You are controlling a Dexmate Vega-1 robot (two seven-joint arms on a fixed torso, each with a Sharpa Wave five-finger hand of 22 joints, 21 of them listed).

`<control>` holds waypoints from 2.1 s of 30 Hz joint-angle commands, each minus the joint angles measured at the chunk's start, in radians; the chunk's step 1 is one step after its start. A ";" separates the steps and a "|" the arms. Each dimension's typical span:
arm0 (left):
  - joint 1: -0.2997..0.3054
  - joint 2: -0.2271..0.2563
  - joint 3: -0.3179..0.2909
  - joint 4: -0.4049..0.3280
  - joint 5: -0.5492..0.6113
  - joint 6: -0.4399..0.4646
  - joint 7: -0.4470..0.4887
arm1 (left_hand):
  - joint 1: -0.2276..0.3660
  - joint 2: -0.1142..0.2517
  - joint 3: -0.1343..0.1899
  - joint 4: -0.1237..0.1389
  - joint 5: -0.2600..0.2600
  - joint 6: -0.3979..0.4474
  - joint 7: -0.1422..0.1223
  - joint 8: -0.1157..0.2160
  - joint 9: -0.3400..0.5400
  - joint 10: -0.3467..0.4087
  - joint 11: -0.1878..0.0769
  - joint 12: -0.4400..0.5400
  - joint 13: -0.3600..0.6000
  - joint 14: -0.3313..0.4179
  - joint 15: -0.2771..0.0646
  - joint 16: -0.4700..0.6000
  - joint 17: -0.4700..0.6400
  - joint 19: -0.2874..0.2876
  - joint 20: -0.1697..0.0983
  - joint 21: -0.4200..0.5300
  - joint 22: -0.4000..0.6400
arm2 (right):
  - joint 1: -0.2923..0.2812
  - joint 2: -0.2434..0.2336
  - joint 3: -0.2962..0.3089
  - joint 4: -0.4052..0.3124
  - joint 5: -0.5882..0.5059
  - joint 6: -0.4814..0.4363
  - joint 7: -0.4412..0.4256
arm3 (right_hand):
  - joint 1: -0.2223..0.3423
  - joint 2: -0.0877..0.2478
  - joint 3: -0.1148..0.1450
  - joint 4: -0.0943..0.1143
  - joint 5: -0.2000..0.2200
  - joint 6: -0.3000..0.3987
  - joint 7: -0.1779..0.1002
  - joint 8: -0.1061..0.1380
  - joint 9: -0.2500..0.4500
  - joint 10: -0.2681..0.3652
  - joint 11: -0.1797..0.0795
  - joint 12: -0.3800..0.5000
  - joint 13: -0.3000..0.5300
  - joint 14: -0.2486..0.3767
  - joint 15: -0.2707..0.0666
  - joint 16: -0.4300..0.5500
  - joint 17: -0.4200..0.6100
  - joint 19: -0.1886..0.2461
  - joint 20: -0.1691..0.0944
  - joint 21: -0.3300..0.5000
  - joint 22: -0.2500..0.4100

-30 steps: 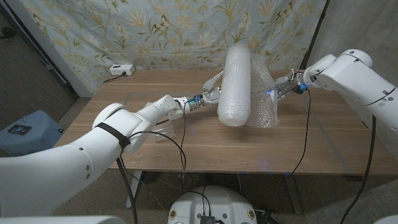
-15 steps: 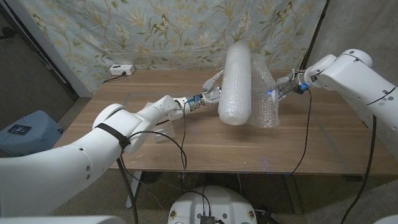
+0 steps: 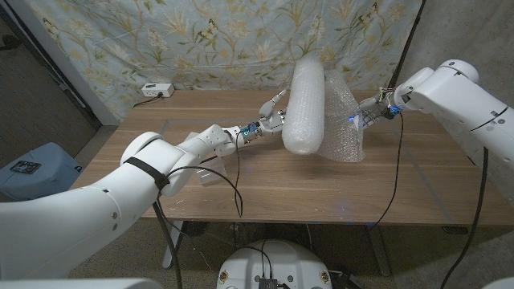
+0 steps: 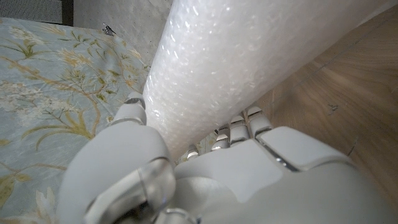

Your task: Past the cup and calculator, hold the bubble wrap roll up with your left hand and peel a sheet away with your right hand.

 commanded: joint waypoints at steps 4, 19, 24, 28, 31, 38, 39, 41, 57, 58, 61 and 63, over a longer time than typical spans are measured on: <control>-0.010 0.001 -0.010 0.020 0.008 -0.041 0.015 | -0.013 0.002 0.012 0.001 -0.001 -0.204 -0.003 0.003 -0.001 -0.004 0.001 0.002 0.002 -0.003 -0.001 -0.001 0.004 0.007 0.001 -0.004 0.002 | 0.013 0.016 -0.006 0.022 -0.010 -0.029 -0.005 | 0.012 0.000 0.009 0.002 0.008 0.004 0.004 -0.002 0.003 0.001 0.004 0.007 0.006 0.004 -0.009 -0.010 0.007 -0.006 0.002 0.011 0.003; -0.027 0.014 0.023 0.011 0.051 -0.067 -0.035 | -0.029 0.003 0.026 0.002 -0.003 -0.148 -0.003 0.006 0.000 0.019 0.000 0.003 0.001 -0.015 -0.001 -0.001 0.004 -0.004 0.002 -0.007 0.004 | -0.076 0.030 0.077 -0.027 -0.007 -0.007 -0.055 | 0.010 -0.003 0.010 0.003 0.007 0.001 0.002 -0.007 0.006 -0.004 0.001 0.005 0.004 0.000 -0.008 -0.023 0.024 -0.020 0.005 0.023 0.002; -0.033 0.018 0.031 0.008 0.061 -0.069 -0.049 | -0.033 0.003 0.030 0.001 -0.002 -0.121 -0.004 0.006 0.000 0.028 0.000 0.004 0.002 -0.018 -0.001 0.000 0.005 -0.010 0.002 -0.009 0.004 | -0.098 0.031 0.099 -0.050 -0.010 0.012 -0.069 | 0.011 -0.003 0.011 0.003 0.006 0.002 0.000 -0.009 0.005 -0.009 0.003 0.005 0.006 -0.004 -0.008 -0.027 0.028 -0.027 0.006 0.025 0.002; -0.039 0.022 0.038 0.004 0.067 -0.060 -0.062 | -0.035 0.004 0.031 0.001 -0.003 -0.111 -0.004 0.006 0.000 0.034 0.000 0.005 0.002 -0.020 -0.001 0.000 0.005 -0.011 0.002 -0.009 0.005 | -0.112 0.033 0.114 -0.067 -0.009 0.026 -0.076 | 0.011 -0.003 0.011 0.003 0.006 0.003 0.001 -0.010 0.005 -0.009 0.000 0.003 0.004 -0.004 -0.008 -0.029 0.032 -0.030 0.006 0.027 0.002; -0.040 0.023 0.039 0.004 0.068 -0.063 -0.067 | -0.035 0.004 0.032 0.001 -0.003 -0.109 -0.004 0.006 0.000 0.034 0.000 0.005 0.002 -0.020 -0.001 0.000 0.005 -0.012 0.002 -0.009 0.005 | -0.109 0.031 0.112 -0.072 -0.011 0.024 -0.076 | 0.011 -0.004 0.011 0.003 0.006 0.002 0.003 -0.011 0.006 -0.009 0.000 0.004 0.006 -0.004 -0.008 -0.030 0.035 -0.031 0.006 0.029 0.001; -0.036 0.021 0.036 0.007 0.066 -0.075 -0.074 | -0.044 0.010 0.037 0.003 -0.003 -0.124 -0.004 0.003 0.000 0.026 0.000 -0.001 0.000 -0.028 -0.001 -0.001 0.005 -0.014 0.002 -0.009 0.004 | -0.093 0.022 0.103 -0.070 -0.017 0.005 -0.072 | 0.011 -0.003 0.012 0.003 0.006 0.005 0.005 -0.011 0.008 -0.007 0.002 0.005 0.006 -0.002 -0.009 -0.033 0.041 -0.032 0.005 0.036 0.001; -0.035 0.021 0.035 0.008 0.066 -0.076 -0.076 | -0.045 0.010 0.038 0.003 -0.002 -0.128 -0.004 0.003 0.000 0.024 0.000 -0.002 0.000 -0.029 -0.001 -0.001 0.005 -0.016 0.002 -0.010 0.004 | -0.093 0.021 0.104 -0.070 -0.018 0.004 -0.071 | 0.011 -0.003 0.012 0.003 0.006 0.004 0.003 -0.011 0.008 -0.007 0.002 0.006 0.007 -0.002 -0.009 -0.034 0.042 -0.032 0.006 0.036 0.001; -0.035 0.022 0.033 0.009 0.064 -0.078 -0.076 | -0.047 0.008 0.038 0.002 -0.002 -0.132 -0.004 0.003 0.000 0.021 0.000 -0.003 0.000 -0.031 -0.001 -0.001 0.004 -0.017 0.002 -0.011 0.004 | -0.089 0.020 0.102 -0.069 -0.019 0.000 -0.070 | 0.013 -0.003 0.012 0.002 0.006 0.005 0.003 -0.011 0.008 -0.006 0.002 0.006 0.007 -0.001 -0.010 -0.034 0.043 -0.032 0.006 0.038 0.001; -0.021 0.029 0.016 0.010 0.049 -0.079 -0.086 | -0.055 -0.002 0.034 0.002 -0.006 -0.152 -0.004 0.003 -0.001 0.014 0.000 -0.004 -0.001 -0.036 -0.001 -0.001 0.005 -0.018 0.002 -0.013 0.003 | -0.069 0.009 0.090 -0.058 -0.029 -0.029 -0.059 | 0.014 -0.002 0.016 0.002 0.006 0.006 0.009 -0.012 0.014 -0.003 0.004 0.008 0.008 0.005 -0.010 -0.041 0.055 -0.032 0.005 0.053 -0.001; -0.021 0.030 0.016 0.009 0.049 -0.079 -0.087 | -0.055 -0.001 0.034 0.002 -0.006 -0.153 -0.004 0.003 -0.001 0.013 0.000 -0.004 -0.002 -0.036 -0.001 -0.001 0.005 -0.017 0.002 -0.013 0.003 | -0.069 0.009 0.090 -0.058 -0.030 -0.031 -0.058 | 0.016 0.001 0.018 0.002 0.006 0.005 0.010 -0.012 0.016 -0.007 0.004 0.009 0.012 0.005 -0.011 -0.044 0.056 -0.034 0.004 0.054 -0.001; -0.016 0.030 0.013 0.008 0.044 -0.078 -0.088 | -0.056 0.001 0.035 0.002 -0.006 -0.156 -0.004 0.003 -0.001 0.011 0.000 -0.004 -0.002 -0.036 -0.001 -0.001 0.004 -0.016 0.002 -0.012 0.003 | -0.068 0.006 0.092 -0.056 -0.030 -0.035 -0.056 | 0.016 0.004 0.020 0.003 0.007 0.002 0.012 -0.012 0.018 -0.008 0.005 0.009 0.014 0.005 -0.009 -0.046 0.058 -0.038 0.004 0.055 -0.001; -0.014 0.031 0.014 0.007 0.045 -0.079 -0.092 | -0.057 0.002 0.035 0.002 -0.006 -0.158 -0.004 0.003 -0.001 0.010 0.000 -0.004 -0.002 -0.036 -0.001 -0.001 0.005 -0.015 0.002 -0.012 0.003 | -0.068 0.003 0.093 -0.056 -0.031 -0.039 -0.056 | 0.017 0.004 0.021 0.002 0.007 0.001 0.007 -0.013 0.020 -0.011 0.004 0.010 0.016 0.005 -0.010 -0.047 0.060 -0.039 0.003 0.057 -0.001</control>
